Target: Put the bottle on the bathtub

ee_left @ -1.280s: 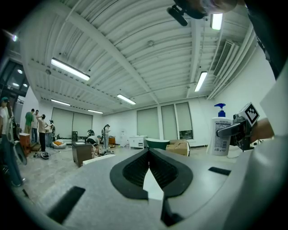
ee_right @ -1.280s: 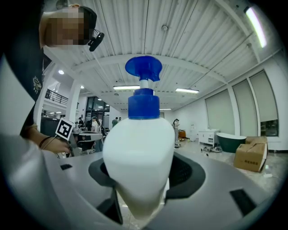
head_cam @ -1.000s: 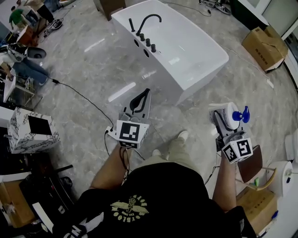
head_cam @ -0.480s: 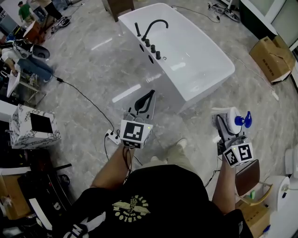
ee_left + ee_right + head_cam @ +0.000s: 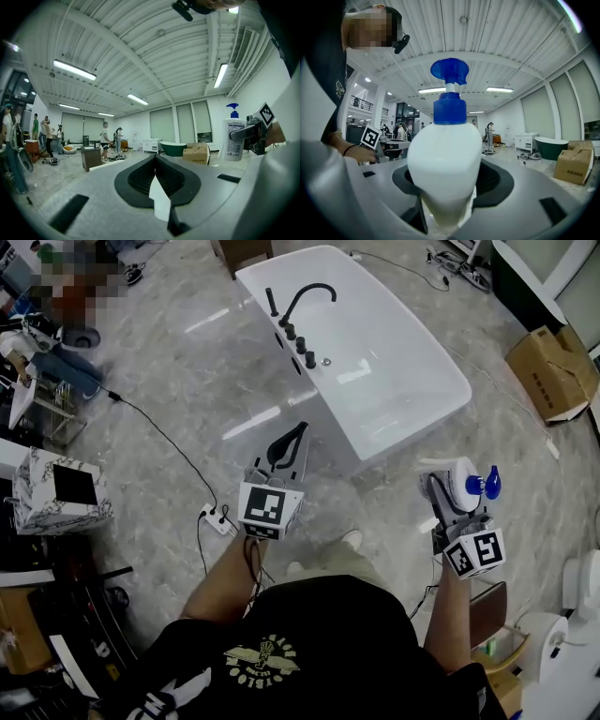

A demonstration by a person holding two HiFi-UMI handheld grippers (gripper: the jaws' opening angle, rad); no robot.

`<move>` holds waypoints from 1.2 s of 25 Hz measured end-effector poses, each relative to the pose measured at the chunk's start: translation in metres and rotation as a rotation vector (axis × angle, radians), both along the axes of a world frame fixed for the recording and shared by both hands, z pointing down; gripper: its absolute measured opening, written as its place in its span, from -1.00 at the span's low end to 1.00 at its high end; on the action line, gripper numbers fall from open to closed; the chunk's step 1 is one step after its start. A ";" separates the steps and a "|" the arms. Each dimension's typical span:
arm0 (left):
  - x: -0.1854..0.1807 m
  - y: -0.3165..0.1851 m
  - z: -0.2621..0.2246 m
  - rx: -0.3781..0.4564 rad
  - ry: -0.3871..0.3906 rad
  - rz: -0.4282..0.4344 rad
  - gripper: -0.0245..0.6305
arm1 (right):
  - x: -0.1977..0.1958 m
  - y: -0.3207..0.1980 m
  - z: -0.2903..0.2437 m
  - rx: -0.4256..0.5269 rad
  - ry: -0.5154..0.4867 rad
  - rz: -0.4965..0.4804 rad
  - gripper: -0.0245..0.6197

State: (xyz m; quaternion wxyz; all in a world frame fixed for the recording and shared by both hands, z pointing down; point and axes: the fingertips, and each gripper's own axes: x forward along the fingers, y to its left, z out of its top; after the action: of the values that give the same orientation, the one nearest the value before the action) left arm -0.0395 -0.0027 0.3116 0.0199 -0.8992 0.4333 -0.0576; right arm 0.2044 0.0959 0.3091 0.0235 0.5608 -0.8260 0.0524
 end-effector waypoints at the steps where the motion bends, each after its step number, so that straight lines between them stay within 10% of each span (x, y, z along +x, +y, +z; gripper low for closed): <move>1: 0.004 -0.005 0.001 -0.005 0.001 -0.011 -0.90 | 0.006 -0.006 -0.001 0.000 0.000 -0.008 -0.10; 14: 0.049 -0.051 -0.003 -0.033 -0.005 -0.158 -0.90 | 0.052 -0.068 0.015 -0.024 -0.036 -0.164 -0.10; 30: 0.056 -0.086 0.025 -0.073 -0.049 -0.142 -0.90 | 0.071 -0.117 0.036 -0.035 -0.077 -0.115 -0.10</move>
State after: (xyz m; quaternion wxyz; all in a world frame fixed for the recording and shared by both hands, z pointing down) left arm 0.0168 -0.0888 0.3362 -0.0063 -0.8647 0.4928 -0.0968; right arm 0.2757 -0.0213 0.3454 0.0045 0.5095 -0.8561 0.0869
